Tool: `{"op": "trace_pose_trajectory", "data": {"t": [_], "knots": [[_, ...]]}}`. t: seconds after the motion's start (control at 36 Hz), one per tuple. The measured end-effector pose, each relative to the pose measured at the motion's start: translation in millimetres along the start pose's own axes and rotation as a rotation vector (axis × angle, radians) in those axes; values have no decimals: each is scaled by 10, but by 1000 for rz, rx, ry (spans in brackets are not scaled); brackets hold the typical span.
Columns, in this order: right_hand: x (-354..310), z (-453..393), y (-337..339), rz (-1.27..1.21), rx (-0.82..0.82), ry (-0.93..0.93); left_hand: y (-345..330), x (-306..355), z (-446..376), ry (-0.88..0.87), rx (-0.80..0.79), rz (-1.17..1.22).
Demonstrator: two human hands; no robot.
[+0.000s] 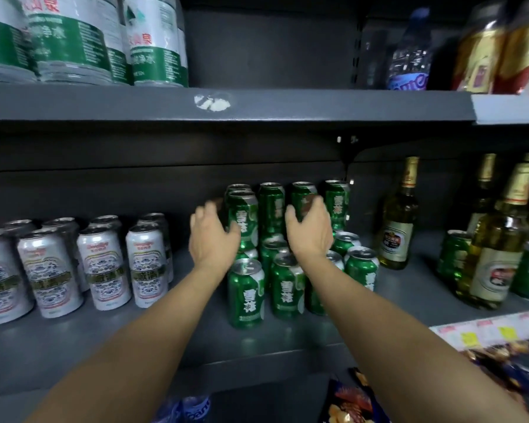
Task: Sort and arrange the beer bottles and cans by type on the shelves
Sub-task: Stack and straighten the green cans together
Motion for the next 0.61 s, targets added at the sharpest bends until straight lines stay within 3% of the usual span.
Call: {"op": "trace_pose_trajectory", "data": {"t": [0.14,0.33,0.47,0.61], "knots": [[293,-194,809,87,376,70,-130,553,162,-172,-12,100],[872,-554,2016,339,621,40,-738,1398,680,-326,-167,269],[1377,-902,2644,345,502,-75,-1215,1954,1088,-345,-316,283],[1839,-1193,2829,170,148,-162,-1663,2439,1426,-319,-410,319]]}}
Point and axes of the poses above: each hand's wrist, its own z-axis away from the middle knuckle, its own y-axis out of the back of the hand, x = y × z, the point moved 3 cm from there along -z, towards the middle knuckle, and after that the axes turned 6 degrees about -z, right-handed, at the moved point
